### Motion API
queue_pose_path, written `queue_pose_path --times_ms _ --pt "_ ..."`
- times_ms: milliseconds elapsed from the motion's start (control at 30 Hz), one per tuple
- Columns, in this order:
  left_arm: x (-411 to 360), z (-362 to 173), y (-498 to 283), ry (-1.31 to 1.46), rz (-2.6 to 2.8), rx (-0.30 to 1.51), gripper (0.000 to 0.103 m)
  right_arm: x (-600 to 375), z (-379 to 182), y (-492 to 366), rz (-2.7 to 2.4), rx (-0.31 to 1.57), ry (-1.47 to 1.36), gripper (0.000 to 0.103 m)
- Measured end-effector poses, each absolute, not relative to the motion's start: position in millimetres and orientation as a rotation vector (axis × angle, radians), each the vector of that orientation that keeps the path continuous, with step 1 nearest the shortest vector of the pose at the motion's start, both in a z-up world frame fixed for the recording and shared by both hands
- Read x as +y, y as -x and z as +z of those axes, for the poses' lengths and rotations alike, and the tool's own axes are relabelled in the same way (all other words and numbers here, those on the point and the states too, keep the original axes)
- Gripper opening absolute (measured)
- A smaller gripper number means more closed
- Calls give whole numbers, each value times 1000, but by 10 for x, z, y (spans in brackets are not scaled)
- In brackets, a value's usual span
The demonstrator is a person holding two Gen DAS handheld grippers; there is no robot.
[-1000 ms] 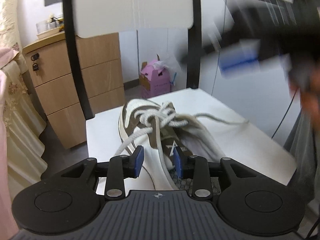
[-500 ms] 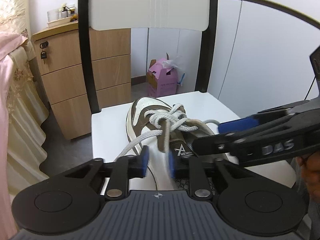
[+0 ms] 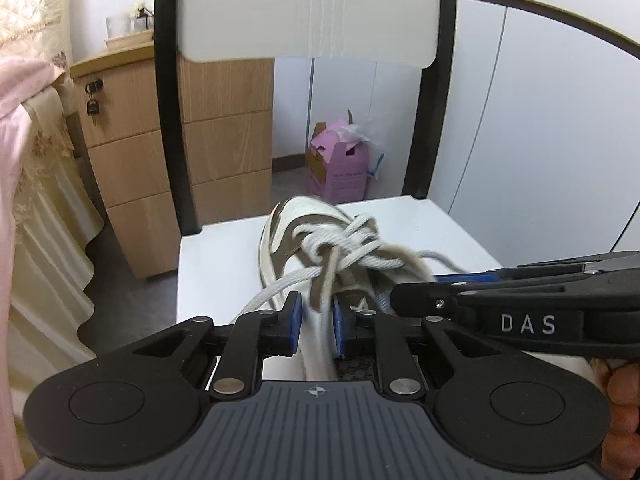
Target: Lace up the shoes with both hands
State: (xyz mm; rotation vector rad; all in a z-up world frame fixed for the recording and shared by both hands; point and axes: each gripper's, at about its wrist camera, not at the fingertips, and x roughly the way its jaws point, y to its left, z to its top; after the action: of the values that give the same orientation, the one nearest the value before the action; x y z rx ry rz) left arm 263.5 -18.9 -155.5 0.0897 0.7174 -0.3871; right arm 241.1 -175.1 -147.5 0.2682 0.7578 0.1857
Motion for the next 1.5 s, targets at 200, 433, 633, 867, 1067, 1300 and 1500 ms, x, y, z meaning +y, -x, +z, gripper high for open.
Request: queue_pose_path --times_ms 200,433,633,867,1067,1300,1500 --pt "-94 -1224 -2347 -45 -349 665 33 -1834 -1109 -2130 216 688 -264 25" --pt "64 -797 -1802 8 -266 599 79 -1884 -661 -1637 241 640 -276 26" --pt "96 -423 -1257 -5 -248 532 90 -1900 -364 -1216 226 586 -269 35" --pt "113 -129 -842 34 -196 477 94 -1852 -149 -792 235 542 -248 55" --pt "119 -152 -592 36 -146 494 100 -1837 -124 -599 237 530 -232 75" --pt "174 -148 -394 32 -107 477 102 -1856 -151 -481 226 514 -227 87" --pt "152 -134 -322 28 -119 477 103 -1876 -144 -400 199 508 -219 103"
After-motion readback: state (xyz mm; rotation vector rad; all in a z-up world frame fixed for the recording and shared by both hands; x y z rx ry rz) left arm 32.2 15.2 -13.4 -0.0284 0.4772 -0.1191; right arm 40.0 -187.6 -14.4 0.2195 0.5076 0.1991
